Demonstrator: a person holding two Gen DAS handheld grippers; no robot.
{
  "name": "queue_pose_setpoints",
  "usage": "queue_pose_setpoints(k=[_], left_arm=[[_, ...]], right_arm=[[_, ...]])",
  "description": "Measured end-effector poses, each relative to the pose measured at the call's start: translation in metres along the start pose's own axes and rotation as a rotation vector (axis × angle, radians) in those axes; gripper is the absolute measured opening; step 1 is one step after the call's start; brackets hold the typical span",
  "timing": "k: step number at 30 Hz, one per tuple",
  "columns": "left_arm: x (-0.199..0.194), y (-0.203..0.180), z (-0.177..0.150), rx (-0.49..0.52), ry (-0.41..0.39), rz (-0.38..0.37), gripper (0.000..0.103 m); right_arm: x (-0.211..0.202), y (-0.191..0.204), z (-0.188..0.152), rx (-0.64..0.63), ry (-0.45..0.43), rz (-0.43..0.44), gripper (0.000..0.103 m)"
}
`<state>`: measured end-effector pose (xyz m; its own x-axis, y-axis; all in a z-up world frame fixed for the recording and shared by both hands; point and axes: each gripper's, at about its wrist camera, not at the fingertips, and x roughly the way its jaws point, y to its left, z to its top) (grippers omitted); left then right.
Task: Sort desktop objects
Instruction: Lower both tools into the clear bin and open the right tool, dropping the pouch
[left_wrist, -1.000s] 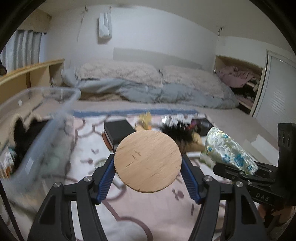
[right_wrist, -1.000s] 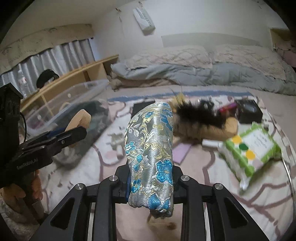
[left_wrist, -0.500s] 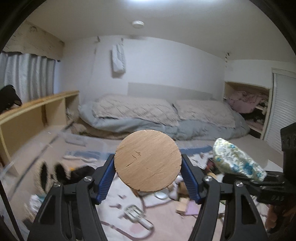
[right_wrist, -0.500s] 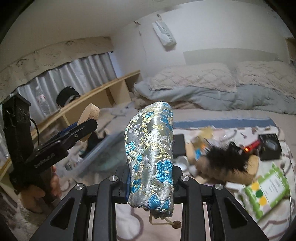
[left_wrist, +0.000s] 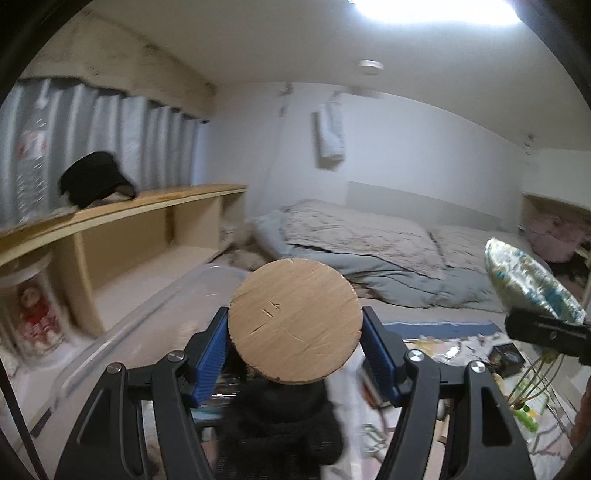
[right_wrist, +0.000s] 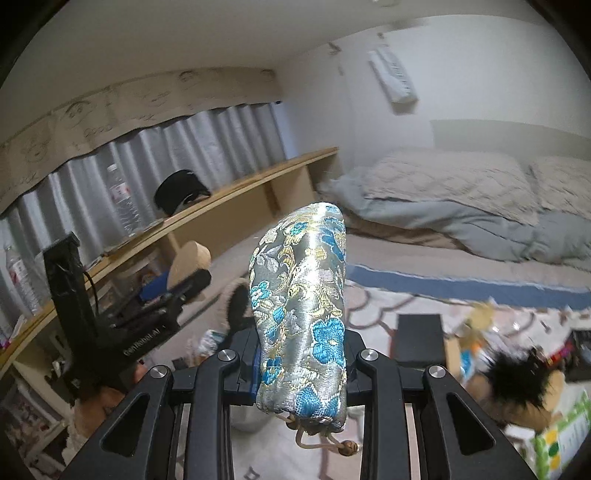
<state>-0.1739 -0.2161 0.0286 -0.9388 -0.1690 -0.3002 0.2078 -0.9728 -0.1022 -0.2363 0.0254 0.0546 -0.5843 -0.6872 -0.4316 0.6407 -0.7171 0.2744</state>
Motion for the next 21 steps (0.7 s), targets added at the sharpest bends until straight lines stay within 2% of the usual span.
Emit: queue_pose_setpoints(k=[6, 12, 17, 21], left_arm=[[0.001, 0.048, -0.007, -0.086, 0.008, 0.066, 0.068], [0.004, 0.08, -0.013, -0.155, 0.015, 0.093, 0.068], [0.004, 0.089, -0.016, -0.181, 0.014, 0.094, 0.068], [0.006, 0.094, -0.016, -0.203, 0.014, 0.065, 0.068]], right_arm=[[0.037, 0.028, 0.018, -0.041, 0.041, 0.035, 0.029], [0.086, 0.044, 0.029, -0.037, 0.111, 0.067, 0.029], [0.14, 0.05, 0.032, -0.034, 0.203, 0.056, 0.029], [0.19, 0.047, 0.032, -0.042, 0.305, 0.021, 0.029]])
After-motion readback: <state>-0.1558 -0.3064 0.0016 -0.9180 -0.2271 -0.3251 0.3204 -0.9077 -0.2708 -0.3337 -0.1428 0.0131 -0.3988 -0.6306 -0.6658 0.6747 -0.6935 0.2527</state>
